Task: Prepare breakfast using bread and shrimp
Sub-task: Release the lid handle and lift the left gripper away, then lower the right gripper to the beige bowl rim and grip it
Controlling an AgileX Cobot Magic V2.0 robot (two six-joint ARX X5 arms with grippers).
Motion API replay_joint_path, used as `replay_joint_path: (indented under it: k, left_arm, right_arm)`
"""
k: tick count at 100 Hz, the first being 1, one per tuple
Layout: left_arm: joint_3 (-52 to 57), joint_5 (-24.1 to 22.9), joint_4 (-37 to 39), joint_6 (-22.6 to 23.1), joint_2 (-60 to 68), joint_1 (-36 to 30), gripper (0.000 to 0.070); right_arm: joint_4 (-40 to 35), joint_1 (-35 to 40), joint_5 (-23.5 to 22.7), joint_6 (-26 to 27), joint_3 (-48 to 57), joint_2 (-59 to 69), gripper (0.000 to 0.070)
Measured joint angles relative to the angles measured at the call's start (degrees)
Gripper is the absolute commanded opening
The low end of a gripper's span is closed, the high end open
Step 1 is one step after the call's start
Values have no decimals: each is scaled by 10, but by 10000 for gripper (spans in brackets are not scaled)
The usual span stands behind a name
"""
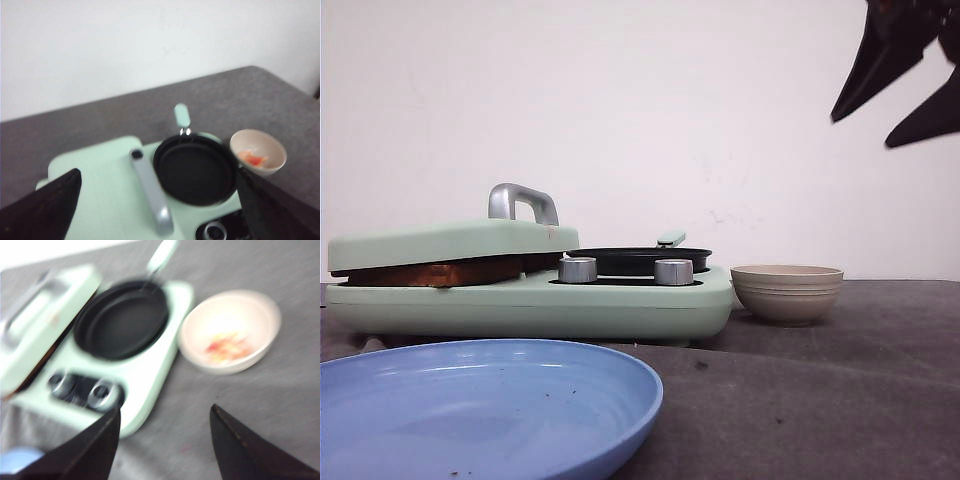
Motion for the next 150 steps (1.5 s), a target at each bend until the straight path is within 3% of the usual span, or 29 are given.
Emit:
replay_joint_path:
  k: [34, 82, 106, 150]
  left_arm:
    - [-157, -1, 17, -9, -137, 6, 545]
    - [-168, -20, -16, -11, -276, 7, 545]
    - [-168, -22, -39, -11, -290, 7, 546]
    - [-169, -26, -43, -11, -290, 7, 546]
  right_arm:
    - [-151, -91, -89, -37, 195, 189, 348]
    - [-263, -113, -86, -92, 474, 487, 348]
    - [-270, -117, -75, -103, 511, 575, 348]
    - [-262, -128, -56, -119, 512, 620, 348]
